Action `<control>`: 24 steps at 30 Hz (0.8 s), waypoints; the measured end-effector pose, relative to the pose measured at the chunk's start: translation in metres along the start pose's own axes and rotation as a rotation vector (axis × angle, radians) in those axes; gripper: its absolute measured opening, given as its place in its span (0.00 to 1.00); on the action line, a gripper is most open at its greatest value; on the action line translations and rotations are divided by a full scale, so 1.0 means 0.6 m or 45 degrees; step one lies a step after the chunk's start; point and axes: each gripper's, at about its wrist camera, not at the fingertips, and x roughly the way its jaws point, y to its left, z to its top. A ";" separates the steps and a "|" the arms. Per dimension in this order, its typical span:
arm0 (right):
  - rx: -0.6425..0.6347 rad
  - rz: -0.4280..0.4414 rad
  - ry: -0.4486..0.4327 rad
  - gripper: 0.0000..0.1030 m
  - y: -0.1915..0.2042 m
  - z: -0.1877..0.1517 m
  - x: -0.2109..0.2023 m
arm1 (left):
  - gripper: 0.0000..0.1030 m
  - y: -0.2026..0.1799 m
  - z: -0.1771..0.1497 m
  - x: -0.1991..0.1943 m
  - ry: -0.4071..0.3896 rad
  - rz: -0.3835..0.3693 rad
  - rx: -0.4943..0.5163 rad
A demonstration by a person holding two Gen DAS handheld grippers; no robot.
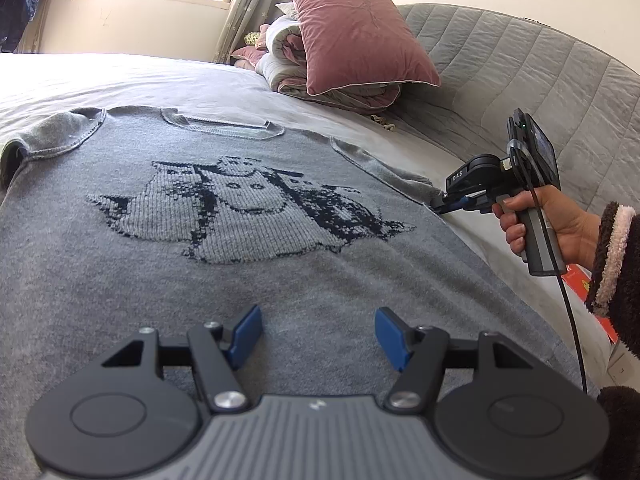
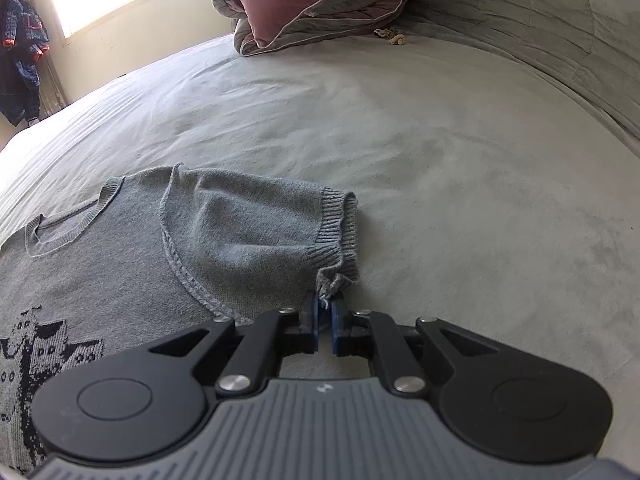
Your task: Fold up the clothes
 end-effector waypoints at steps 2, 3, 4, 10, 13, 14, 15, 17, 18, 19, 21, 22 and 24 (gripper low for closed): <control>0.011 0.011 0.006 0.20 -0.002 0.004 -0.003 | 0.63 0.000 0.000 0.000 0.000 -0.001 -0.001; 0.012 0.011 0.002 0.23 -0.003 0.007 -0.006 | 0.63 0.000 0.000 0.001 0.000 -0.001 -0.002; 0.013 0.009 -0.004 0.34 -0.005 0.010 -0.009 | 0.63 0.001 0.000 0.001 0.001 -0.002 -0.003; 0.029 -0.024 -0.061 0.40 -0.018 0.034 -0.006 | 0.63 0.002 0.002 0.000 0.003 -0.004 -0.008; 0.027 -0.041 -0.073 0.40 -0.023 0.044 0.011 | 0.63 0.002 0.001 0.000 0.003 -0.005 -0.009; 0.027 -0.045 -0.075 0.40 -0.024 0.047 0.018 | 0.63 0.002 0.001 -0.001 0.003 -0.005 -0.010; 0.029 -0.048 -0.073 0.40 -0.025 0.050 0.026 | 0.63 0.002 0.000 -0.001 0.003 -0.006 -0.010; 0.031 -0.050 -0.070 0.40 -0.027 0.054 0.042 | 0.63 0.002 0.000 -0.001 0.003 -0.008 -0.013; 0.029 -0.044 -0.074 0.40 -0.027 0.056 0.049 | 0.63 0.003 0.001 -0.001 0.003 -0.010 -0.015; 0.025 -0.040 -0.077 0.40 -0.026 0.057 0.057 | 0.63 0.003 0.001 -0.001 0.003 -0.012 -0.017; 0.004 -0.044 -0.083 0.40 -0.022 0.059 0.070 | 0.63 0.004 0.001 -0.001 0.003 -0.015 -0.020; -0.018 -0.050 -0.086 0.32 -0.018 0.060 0.076 | 0.63 0.005 0.001 -0.001 0.003 -0.017 -0.021; -0.096 -0.065 -0.098 0.04 -0.007 0.064 0.082 | 0.63 0.005 0.001 -0.001 0.003 -0.019 -0.024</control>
